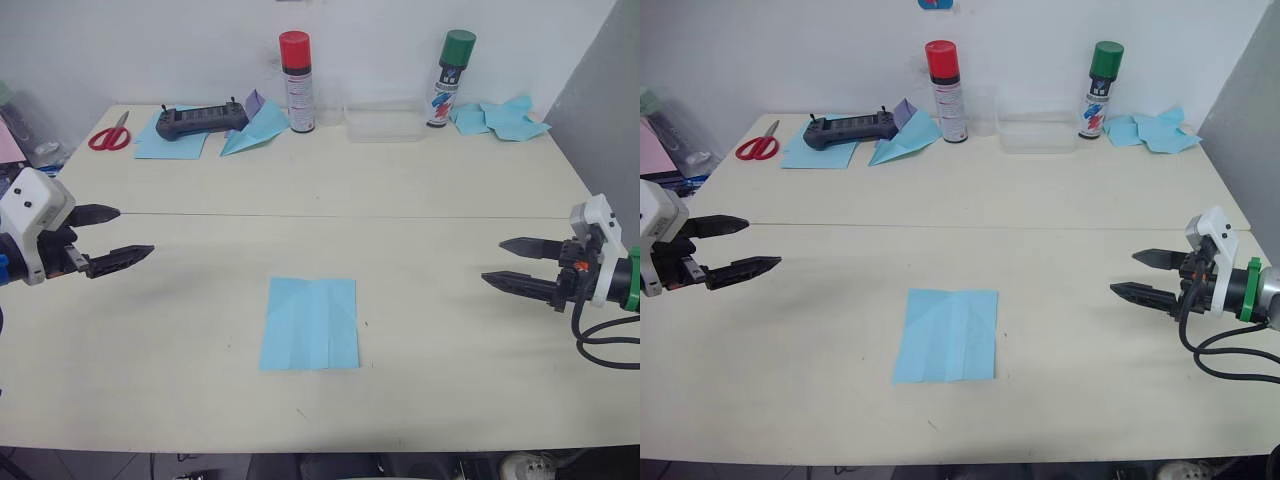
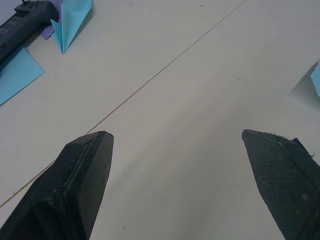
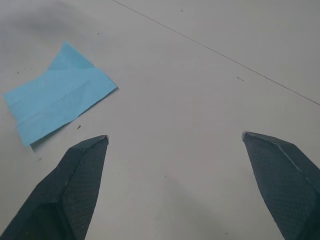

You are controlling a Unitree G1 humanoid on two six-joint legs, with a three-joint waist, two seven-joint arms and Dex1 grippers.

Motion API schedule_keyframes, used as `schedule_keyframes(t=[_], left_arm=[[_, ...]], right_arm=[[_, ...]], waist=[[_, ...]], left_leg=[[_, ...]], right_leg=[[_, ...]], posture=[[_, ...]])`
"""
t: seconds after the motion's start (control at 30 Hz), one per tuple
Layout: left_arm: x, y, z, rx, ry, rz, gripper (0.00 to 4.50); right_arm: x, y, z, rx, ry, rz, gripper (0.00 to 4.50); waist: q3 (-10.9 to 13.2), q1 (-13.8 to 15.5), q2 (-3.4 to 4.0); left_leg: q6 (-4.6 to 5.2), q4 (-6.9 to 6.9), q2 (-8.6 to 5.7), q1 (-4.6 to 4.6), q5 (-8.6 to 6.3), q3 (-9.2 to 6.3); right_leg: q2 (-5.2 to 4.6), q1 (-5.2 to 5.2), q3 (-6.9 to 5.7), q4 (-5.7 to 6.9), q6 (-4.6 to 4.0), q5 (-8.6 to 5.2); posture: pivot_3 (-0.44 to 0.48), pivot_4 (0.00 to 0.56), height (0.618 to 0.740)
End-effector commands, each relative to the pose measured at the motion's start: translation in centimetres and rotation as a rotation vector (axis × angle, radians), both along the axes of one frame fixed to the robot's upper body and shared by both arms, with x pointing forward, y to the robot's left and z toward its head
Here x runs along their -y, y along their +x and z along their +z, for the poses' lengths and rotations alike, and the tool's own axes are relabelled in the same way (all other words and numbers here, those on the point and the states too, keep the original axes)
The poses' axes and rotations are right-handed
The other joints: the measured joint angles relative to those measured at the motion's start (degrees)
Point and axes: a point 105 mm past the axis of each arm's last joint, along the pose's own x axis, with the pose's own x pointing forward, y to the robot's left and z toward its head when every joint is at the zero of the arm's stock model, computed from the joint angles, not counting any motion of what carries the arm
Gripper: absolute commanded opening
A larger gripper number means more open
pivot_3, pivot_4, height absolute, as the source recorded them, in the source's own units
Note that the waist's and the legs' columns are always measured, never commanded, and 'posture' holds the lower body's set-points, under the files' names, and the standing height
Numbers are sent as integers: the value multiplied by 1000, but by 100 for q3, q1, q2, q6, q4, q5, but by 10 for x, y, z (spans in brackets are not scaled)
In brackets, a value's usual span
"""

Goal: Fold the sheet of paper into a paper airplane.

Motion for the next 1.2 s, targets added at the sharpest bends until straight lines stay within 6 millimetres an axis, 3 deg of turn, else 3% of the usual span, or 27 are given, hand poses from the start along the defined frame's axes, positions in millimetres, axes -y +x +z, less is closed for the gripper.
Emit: schedule_keyframes(t=[0.03, 0.63, 0.8, 0.9, 0.97, 1.2], left_arm=[[1, -1, 10, 18, -7, -7, 4500], [17, -11, -4, -93, -55, -62, 4500], [55, -11, -17, -99, -116, -134, 4500], [86, -14, -19, -90, -212, -207, 3882], [106, -17, -26, -107, -256, -250, 3242], [170, -11, -69, -164, -331, -312, 953]], right_arm=[[-4, -2, 10, 28, -4, 26, 4477], [-12, -11, 0, -24, -15, 78, 4477], [-20, -9, -6, -30, -1, 99, 4477], [-25, -9, -10, -33, 1, 109, 4500], [-28, -7, -13, -24, 1, 107, 4500], [-48, 2, -29, 14, 4, 104, 4500]], waist=[[0, 0, 0], [0, 1, 0], [-1, 6, 0], [-1, 14, -1], [-1, 16, -1], [-6, 17, 3]], left_leg=[[0, 0, 0, 0, 0, 0], [0, 4, 0, 0, 0, -5], [0, 8, 0, 0, 0, -5], [0, 15, -1, -1, 0, -15], [0, 21, -1, -4, 0, -24], [1, 68, -5, -2, -1, -40]], right_leg=[[0, 0, 0, 0, 0, 0], [0, 2, -4, 3, 0, 0], [0, 7, -3, 2, 0, 0], [0, 11, -10, 5, 0, 0], [0, 15, -17, 6, 0, 0], [0, 39, -23, 15, 13, 8]], posture=[[0, 150, 740], [0, 150, 740], [0, 150, 740], [0, 150, 740], [0, 150, 740], [0, 150, 740]])
